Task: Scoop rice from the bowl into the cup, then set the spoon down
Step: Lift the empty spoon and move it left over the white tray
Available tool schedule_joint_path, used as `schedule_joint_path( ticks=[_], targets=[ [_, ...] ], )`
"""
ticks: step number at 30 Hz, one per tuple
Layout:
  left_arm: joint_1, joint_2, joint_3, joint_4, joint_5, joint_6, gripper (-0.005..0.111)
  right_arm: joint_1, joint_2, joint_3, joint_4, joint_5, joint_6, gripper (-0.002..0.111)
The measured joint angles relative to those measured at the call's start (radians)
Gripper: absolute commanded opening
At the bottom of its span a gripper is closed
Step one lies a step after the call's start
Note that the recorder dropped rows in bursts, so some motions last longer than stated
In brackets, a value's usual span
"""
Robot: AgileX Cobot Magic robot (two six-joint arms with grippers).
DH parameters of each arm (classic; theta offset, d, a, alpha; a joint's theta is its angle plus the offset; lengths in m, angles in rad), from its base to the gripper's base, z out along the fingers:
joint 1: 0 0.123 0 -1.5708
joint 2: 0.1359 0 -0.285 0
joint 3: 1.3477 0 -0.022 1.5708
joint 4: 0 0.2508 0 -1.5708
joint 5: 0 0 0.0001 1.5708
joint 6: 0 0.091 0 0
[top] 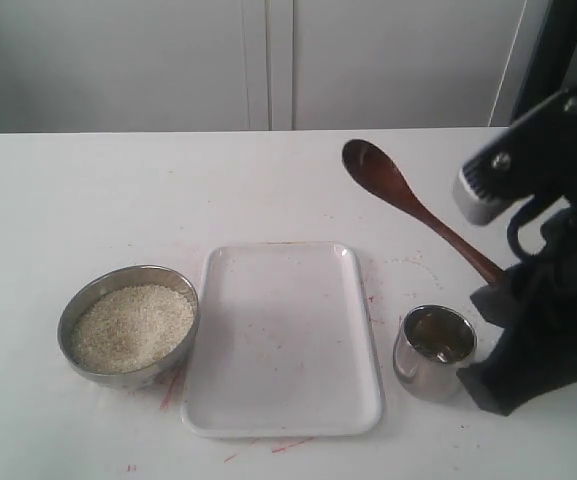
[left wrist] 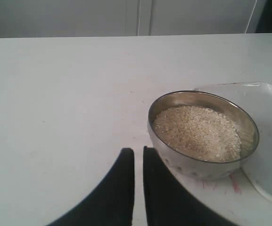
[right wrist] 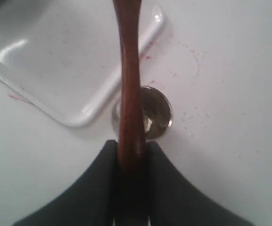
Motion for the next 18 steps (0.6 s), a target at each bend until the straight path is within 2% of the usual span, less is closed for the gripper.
schedule_joint_path(
  ticks=[4,13,18],
  targets=[
    [0.0,0.0,0.0,0.0,0.0,0.0,0.014,0.0,0.0,-0.107,0.078,0.023,-0.046,0.0],
    [0.0,0.0,0.0,0.0,0.0,0.0,0.014,0.0,0.099,-0.366,0.088,0.245,-0.149,0.0],
    [0.0,0.0,0.0,0.0,0.0,0.0,0.014,0.0,0.203,-0.472,0.093,0.278,-0.196,0.0]
  ],
)
